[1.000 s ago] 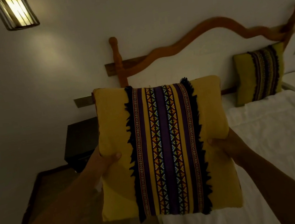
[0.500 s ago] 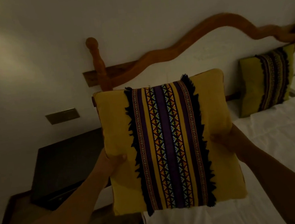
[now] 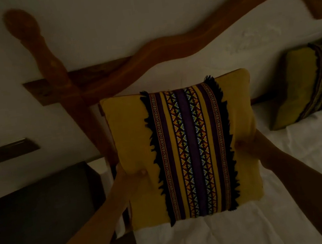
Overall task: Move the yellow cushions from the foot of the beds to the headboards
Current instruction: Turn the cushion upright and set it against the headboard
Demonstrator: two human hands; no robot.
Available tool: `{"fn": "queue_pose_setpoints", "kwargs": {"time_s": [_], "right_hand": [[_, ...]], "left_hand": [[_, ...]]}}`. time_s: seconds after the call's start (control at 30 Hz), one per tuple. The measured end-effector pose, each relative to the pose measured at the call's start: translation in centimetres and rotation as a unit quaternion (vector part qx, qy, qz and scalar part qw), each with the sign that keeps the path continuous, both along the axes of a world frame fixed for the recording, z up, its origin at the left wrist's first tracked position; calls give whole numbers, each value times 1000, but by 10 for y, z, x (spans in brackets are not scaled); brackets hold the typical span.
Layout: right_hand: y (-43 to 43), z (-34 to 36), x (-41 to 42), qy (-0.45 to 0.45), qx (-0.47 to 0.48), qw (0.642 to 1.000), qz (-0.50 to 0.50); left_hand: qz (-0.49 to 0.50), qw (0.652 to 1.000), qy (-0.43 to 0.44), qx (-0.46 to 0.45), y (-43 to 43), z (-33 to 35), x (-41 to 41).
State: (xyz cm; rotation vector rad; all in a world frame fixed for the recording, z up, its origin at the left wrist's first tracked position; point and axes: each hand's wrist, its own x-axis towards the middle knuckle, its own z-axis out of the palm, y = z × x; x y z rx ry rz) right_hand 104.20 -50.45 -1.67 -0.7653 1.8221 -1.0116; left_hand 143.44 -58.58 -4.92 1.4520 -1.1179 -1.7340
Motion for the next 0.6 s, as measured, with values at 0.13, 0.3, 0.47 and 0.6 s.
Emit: {"fn": "queue_pose_setpoints", "kwargs": {"time_s": [0.13,0.3,0.47,0.6], "right_hand": [[-44,-32,-29,-6,24,1000,2],[-88,-57,-63,2,35,999,-20],[-124,-78,-100,25,57,995,-81],[-147,-101,-111,23,54,994,-87]], "left_hand": [[-4,1000,-9,18,-36,-32,-28],[0,999,-20,34,-72,-64,-70],[-12,999,-23,27,-100,-95,-103],[1,998,-64,12,-123,-124,-121]]}}
